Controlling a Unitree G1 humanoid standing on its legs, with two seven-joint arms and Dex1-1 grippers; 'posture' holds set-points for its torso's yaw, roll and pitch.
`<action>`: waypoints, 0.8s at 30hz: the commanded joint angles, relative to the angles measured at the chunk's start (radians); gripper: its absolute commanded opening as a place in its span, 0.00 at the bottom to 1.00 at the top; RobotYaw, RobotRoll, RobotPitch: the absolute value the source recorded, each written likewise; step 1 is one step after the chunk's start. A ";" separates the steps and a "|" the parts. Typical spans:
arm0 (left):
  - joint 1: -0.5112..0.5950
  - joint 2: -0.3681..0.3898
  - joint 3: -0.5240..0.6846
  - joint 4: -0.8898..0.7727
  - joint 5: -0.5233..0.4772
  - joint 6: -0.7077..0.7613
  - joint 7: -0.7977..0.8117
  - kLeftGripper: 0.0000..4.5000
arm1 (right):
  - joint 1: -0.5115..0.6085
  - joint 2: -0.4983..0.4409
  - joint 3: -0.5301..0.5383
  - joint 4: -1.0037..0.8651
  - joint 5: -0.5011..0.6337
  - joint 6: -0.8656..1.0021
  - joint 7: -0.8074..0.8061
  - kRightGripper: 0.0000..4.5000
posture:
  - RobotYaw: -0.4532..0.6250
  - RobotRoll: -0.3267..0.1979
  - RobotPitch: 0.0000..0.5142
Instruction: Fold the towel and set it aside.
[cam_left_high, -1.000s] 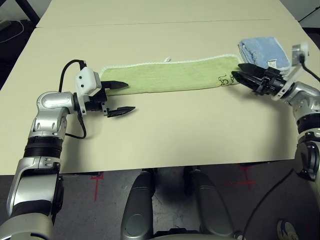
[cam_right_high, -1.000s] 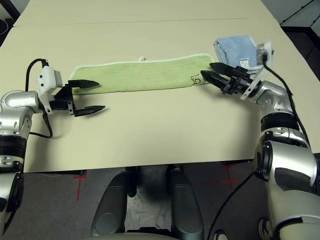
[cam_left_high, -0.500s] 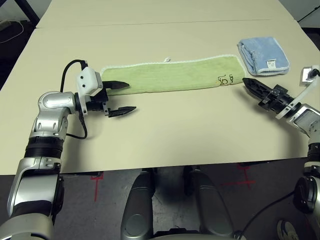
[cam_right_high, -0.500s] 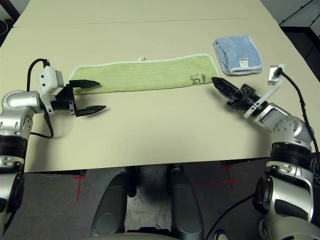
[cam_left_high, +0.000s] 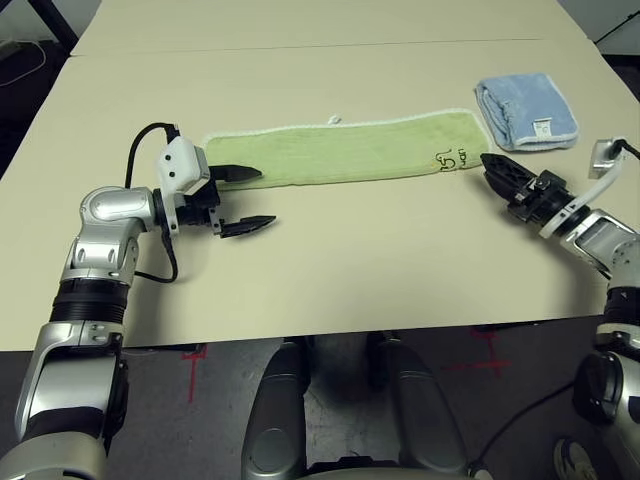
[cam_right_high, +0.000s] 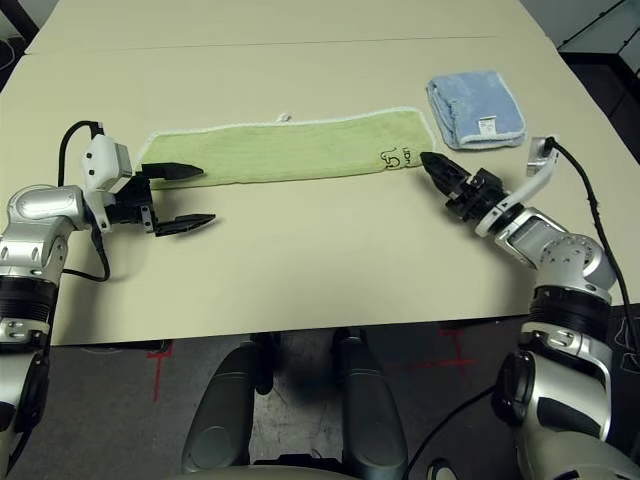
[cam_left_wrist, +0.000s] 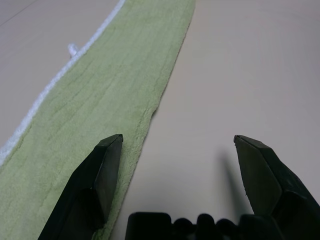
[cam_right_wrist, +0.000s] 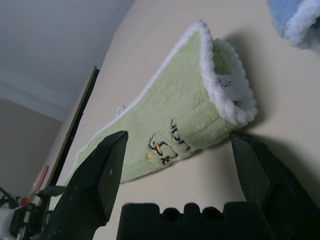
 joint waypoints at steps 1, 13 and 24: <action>0.016 0.003 -0.005 -0.027 -0.005 0.006 -0.005 1.00 | -0.013 0.003 -0.017 0.069 -0.006 -0.041 -0.039 0.99 | 0.42 0.62 0.54; 0.017 0.008 -0.007 -0.030 -0.003 0.009 -0.011 1.00 | -0.055 0.007 -0.005 0.129 -0.011 -0.081 -0.086 0.99 | 0.42 0.62 0.53; 0.017 0.013 -0.010 -0.022 0.001 0.008 -0.019 1.00 | -0.039 0.011 -0.008 0.099 0.011 -0.058 -0.104 0.19 | 0.42 0.62 0.53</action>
